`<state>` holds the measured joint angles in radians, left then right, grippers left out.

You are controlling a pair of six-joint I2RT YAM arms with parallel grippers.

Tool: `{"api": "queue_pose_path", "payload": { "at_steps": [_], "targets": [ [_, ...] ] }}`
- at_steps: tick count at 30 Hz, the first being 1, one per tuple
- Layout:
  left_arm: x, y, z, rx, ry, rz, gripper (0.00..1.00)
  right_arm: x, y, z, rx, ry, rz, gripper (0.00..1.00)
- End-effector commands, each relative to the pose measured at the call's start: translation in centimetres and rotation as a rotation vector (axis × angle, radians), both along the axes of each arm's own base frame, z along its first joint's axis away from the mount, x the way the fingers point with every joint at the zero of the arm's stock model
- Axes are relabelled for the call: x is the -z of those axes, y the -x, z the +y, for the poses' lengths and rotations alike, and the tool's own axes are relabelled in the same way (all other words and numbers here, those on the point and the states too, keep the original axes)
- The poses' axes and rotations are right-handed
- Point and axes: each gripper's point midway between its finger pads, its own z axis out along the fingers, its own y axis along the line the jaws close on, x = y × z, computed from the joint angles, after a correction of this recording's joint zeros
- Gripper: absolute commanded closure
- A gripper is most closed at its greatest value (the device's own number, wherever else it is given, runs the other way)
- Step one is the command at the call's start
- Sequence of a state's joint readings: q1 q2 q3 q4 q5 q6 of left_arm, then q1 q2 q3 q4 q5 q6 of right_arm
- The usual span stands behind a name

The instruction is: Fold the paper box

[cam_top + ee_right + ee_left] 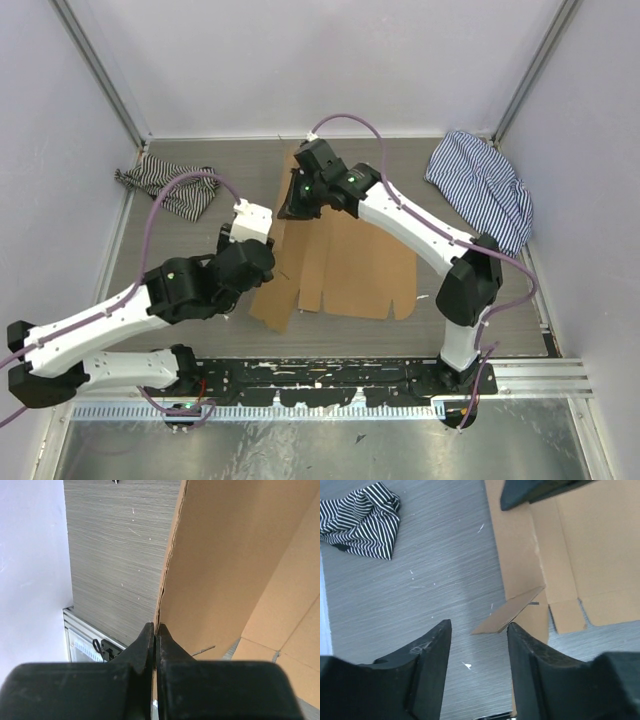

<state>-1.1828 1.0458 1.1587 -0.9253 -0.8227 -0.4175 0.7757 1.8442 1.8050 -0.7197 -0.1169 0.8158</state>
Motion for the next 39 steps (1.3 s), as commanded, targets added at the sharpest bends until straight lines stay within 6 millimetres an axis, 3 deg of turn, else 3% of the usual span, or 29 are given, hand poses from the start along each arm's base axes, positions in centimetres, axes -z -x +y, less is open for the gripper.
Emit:
{"api": "queue_pose_path", "payload": {
  "at_steps": [1,3,5,6,10,16,20,28,39],
  "targets": [
    [-4.2,0.1,2.0,-0.074,0.143,-0.069,0.39,-6.8,-0.8,-1.0,0.018,-0.124,-0.205,0.99],
    [-5.4,0.5,2.2,-0.068,0.242,-0.087,0.35,-7.9,-0.4,-1.6,0.026,-0.171,-0.238,0.99],
    [-6.0,0.7,2.6,-0.068,0.329,-0.108,0.23,-8.4,0.0,-2.0,0.028,-0.223,-0.266,0.99],
    [-6.3,0.8,2.7,-0.069,0.372,-0.123,0.15,-8.0,0.3,-2.3,0.026,-0.239,-0.266,0.99],
    [-6.1,1.0,2.4,-0.040,0.449,-0.146,0.09,-6.7,1.6,-3.2,-0.004,-0.342,-0.261,0.99],
    [-3.5,1.2,-1.0,0.092,0.338,-0.069,0.12,-5.4,3.6,-3.7,-0.093,-0.489,-0.220,0.99],
    [-2.0,1.5,-3.6,0.211,0.225,-0.009,0.16,-4.6,3.6,-4.1,-0.093,-0.507,-0.180,0.99],
    [-0.5,1.1,-4.9,0.293,0.023,-0.016,0.13,-4.9,2.7,-3.9,-0.119,-0.580,-0.098,0.99],
    [0.8,0.0,-6.6,0.274,-0.197,-0.162,0.08,-4.3,3.2,-3.2,-0.165,-0.605,-0.024,0.99]
  ]
}}
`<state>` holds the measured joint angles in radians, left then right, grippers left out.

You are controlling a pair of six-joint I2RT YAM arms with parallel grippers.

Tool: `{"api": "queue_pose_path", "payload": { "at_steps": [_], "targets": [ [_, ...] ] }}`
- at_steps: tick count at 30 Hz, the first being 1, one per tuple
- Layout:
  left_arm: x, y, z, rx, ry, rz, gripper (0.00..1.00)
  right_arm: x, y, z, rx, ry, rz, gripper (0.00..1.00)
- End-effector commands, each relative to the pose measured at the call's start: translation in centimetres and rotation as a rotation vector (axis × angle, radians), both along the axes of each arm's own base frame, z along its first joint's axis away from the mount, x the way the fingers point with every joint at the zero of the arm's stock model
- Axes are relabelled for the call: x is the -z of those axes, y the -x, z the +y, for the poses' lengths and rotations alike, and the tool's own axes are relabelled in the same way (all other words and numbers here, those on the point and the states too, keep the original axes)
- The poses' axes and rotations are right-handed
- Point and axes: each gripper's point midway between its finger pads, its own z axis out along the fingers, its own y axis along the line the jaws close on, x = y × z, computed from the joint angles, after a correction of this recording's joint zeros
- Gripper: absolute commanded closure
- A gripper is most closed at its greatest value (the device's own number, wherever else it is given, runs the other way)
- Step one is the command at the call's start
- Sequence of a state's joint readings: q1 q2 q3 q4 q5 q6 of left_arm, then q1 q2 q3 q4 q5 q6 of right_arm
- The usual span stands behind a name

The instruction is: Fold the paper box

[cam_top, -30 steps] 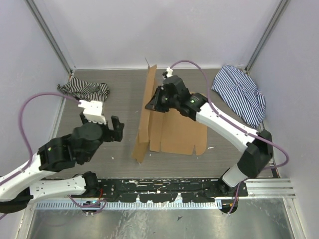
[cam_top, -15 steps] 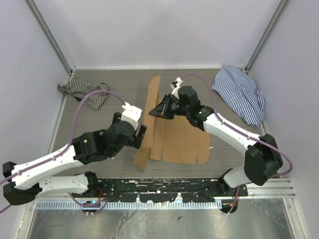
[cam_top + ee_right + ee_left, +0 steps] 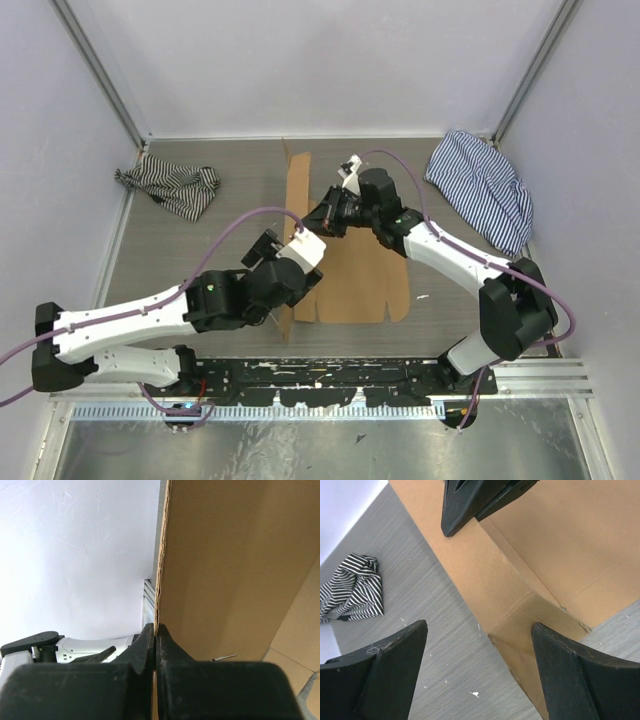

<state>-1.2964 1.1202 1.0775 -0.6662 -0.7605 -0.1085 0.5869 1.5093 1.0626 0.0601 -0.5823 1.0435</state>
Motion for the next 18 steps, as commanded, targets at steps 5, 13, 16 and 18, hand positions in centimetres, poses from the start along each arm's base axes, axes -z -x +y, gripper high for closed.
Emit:
{"api": "queue_pose_path", "payload": {
  "at_steps": [5,13,16,18],
  "targets": [
    [0.1,-1.4,-0.1,-0.065,-0.074,-0.123,0.06,-3.7,0.0,1.0,-0.061,-0.090,-0.073,0.99],
    [0.3,-2.1,0.4,-0.133,-0.057,-0.174,0.10,-3.4,0.1,1.0,-0.065,-0.084,-0.064,0.98],
    [0.6,-2.2,0.3,-0.149,-0.055,-0.180,0.17,-3.4,0.2,0.9,-0.063,-0.081,-0.063,0.98],
    [0.8,-2.3,0.1,-0.154,-0.053,-0.182,0.22,-3.4,0.1,0.9,-0.059,-0.077,-0.062,0.98]
  ]
}}
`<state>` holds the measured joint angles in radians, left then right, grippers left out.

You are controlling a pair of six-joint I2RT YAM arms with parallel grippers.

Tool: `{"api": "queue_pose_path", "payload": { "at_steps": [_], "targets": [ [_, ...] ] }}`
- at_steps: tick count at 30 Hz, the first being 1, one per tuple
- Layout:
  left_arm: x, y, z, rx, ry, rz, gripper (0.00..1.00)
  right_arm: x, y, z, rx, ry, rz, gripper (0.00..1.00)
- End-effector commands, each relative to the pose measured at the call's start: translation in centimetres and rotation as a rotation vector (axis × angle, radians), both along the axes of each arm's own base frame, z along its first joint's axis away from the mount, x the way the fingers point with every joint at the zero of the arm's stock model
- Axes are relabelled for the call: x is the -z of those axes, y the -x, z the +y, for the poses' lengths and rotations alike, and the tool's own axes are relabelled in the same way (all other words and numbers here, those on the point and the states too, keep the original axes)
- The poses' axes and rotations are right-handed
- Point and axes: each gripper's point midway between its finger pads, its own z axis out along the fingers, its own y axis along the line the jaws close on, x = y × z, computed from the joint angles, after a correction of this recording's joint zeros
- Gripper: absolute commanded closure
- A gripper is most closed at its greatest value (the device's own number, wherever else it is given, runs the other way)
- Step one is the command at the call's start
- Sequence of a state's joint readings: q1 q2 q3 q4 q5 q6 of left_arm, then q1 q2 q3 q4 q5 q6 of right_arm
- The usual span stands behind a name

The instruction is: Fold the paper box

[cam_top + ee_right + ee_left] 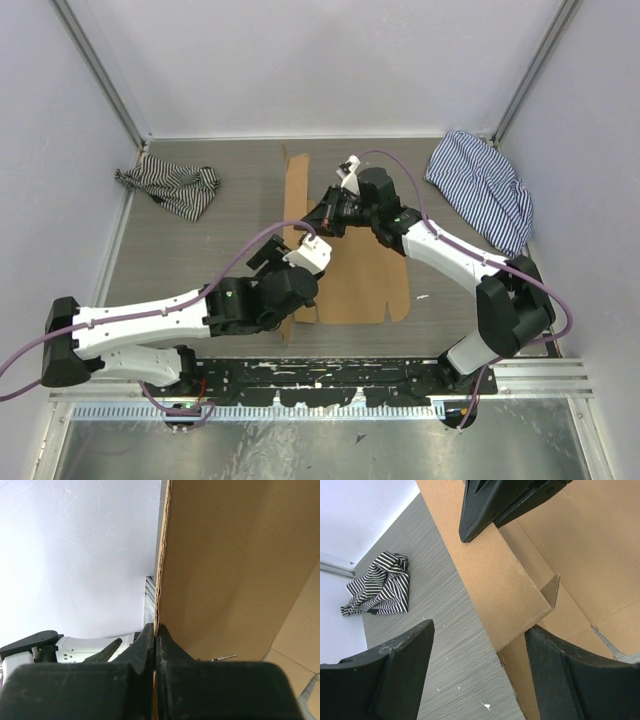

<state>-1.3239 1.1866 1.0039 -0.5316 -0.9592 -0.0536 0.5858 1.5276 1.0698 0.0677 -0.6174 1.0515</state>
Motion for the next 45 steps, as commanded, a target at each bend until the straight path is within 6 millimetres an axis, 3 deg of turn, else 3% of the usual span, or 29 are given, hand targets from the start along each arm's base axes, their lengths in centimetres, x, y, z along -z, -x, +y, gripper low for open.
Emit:
{"api": "queue_pose_path", "payload": {
  "at_steps": [1,6,11,15,16,18,19,21,27,30,34,37,40,45],
  "targets": [
    [-0.2,-0.7,-0.1,-0.056,0.034,-0.048,0.25,-3.5,-0.1,0.5,-0.030,-0.067,-0.077,0.98],
    [-0.1,-1.0,0.0,-0.104,0.040,-0.073,0.50,-3.7,0.0,0.5,-0.028,-0.069,-0.075,0.98],
    [0.0,-1.3,0.2,-0.147,0.031,-0.093,0.86,-3.4,0.1,0.4,-0.028,-0.059,-0.067,0.97],
    [0.5,-1.4,0.0,-0.161,0.014,-0.087,0.89,-3.1,-0.1,0.5,-0.028,-0.050,-0.060,0.98],
    [0.5,-1.3,0.0,-0.160,0.016,-0.084,0.82,-3.0,-0.1,0.5,-0.027,-0.050,-0.058,0.98],
    [0.5,-1.2,0.3,-0.161,0.018,-0.073,0.48,-2.8,-0.2,0.5,-0.025,-0.046,-0.055,0.98],
    [0.4,-1.1,0.5,-0.169,0.021,-0.067,0.35,-2.8,-0.3,0.5,-0.023,-0.045,-0.055,0.98],
    [0.3,-0.9,1.1,-0.192,0.033,-0.055,0.23,-2.6,-0.4,0.5,-0.016,-0.040,-0.054,0.98],
    [-2.4,0.2,3.7,-0.236,0.215,-0.027,0.15,-2.4,-1.0,0.7,-0.007,-0.032,-0.049,0.98],
    [-3.7,0.5,5.2,-0.251,0.337,-0.038,0.01,-2.7,-0.9,0.8,-0.015,-0.036,-0.058,0.98],
    [-4.7,0.3,7.1,-0.293,0.499,-0.012,0.02,-2.7,-0.3,0.4,-0.033,-0.007,-0.103,0.97],
    [-4.9,-0.5,7.8,-0.317,0.593,0.068,0.02,-1.9,0.4,-0.3,-0.048,0.033,-0.147,0.98],
    [-4.9,-1.6,7.1,-0.300,0.616,0.140,0.02,-1.3,1.6,-0.4,-0.108,0.025,-0.182,0.97],
    [-5.0,-5.5,6.0,-0.334,0.612,0.234,0.02,0.2,3.4,-0.6,-0.174,0.053,-0.224,0.97]
  ]
}}
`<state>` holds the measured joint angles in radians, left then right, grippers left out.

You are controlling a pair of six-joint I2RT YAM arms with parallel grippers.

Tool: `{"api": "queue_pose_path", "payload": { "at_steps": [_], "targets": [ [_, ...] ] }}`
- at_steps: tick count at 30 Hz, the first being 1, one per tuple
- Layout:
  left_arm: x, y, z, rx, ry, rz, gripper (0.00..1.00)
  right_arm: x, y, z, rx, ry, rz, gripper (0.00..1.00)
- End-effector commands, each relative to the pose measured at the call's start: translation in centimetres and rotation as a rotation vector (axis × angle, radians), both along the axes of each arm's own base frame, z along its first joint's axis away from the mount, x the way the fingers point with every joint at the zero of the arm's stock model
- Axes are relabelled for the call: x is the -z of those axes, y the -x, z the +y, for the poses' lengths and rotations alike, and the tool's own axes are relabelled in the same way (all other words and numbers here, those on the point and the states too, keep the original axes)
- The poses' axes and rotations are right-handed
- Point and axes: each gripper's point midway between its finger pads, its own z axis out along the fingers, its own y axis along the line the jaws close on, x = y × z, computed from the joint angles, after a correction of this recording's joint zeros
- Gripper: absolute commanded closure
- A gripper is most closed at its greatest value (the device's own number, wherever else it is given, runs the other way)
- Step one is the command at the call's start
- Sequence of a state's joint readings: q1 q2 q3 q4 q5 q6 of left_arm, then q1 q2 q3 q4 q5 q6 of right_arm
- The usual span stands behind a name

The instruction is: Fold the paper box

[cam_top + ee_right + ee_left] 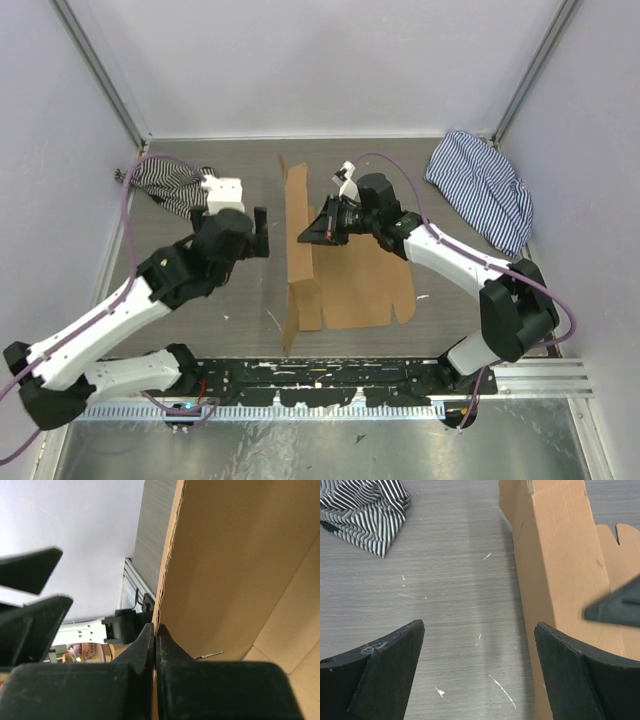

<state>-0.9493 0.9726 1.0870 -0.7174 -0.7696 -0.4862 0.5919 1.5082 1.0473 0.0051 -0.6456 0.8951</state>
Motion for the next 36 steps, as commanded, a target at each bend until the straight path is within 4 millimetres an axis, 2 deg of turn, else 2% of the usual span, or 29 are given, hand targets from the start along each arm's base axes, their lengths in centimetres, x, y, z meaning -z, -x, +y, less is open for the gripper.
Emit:
{"api": "queue_pose_path", "payload": {
  "at_steps": [1,7,9,12,14,16,19,25,28,33,36],
  "targets": [
    [-0.7,-3.1,-2.5,0.063,0.106,0.092,0.02,-1.0,2.3,0.0,-0.112,-0.003,-0.145,0.97],
    [-0.7,-10.1,-1.0,-0.035,0.245,0.117,0.02,0.2,2.8,-0.1,-0.146,0.034,-0.140,0.97],
    [0.2,-12.5,-1.1,-0.052,0.263,0.155,0.02,0.2,2.8,0.0,-0.151,0.036,-0.139,0.97],
    [0.0,-14.6,-2.5,-0.020,0.264,0.172,0.02,-0.2,2.7,0.1,-0.159,0.035,-0.149,0.97],
    [1.1,-15.6,-4.2,0.026,0.265,0.232,0.02,-0.3,2.6,0.1,-0.159,0.034,-0.151,0.97],
    [0.9,-16.3,-5.6,0.082,0.269,0.260,0.00,-0.5,2.6,0.3,-0.164,0.025,-0.154,0.97],
    [1.1,-17.0,-6.4,0.132,0.235,0.264,0.02,-0.6,2.4,0.5,-0.170,0.014,-0.164,0.97],
    [-1.8,-18.2,-7.9,0.249,0.226,0.176,0.01,-0.7,2.2,0.8,-0.187,0.013,-0.173,0.97],
    [-2.3,-19.0,-9.1,0.277,0.269,0.182,0.00,-0.5,2.2,0.8,-0.187,0.017,-0.176,0.97],
    [-0.4,-19.7,-12.5,0.359,0.362,0.296,0.10,-0.2,2.1,0.8,-0.186,0.025,-0.168,0.97],
    [1.0,-19.4,-13.5,0.410,0.360,0.378,0.17,-0.3,2.0,0.8,-0.183,0.027,-0.170,0.97]
  ]
}}
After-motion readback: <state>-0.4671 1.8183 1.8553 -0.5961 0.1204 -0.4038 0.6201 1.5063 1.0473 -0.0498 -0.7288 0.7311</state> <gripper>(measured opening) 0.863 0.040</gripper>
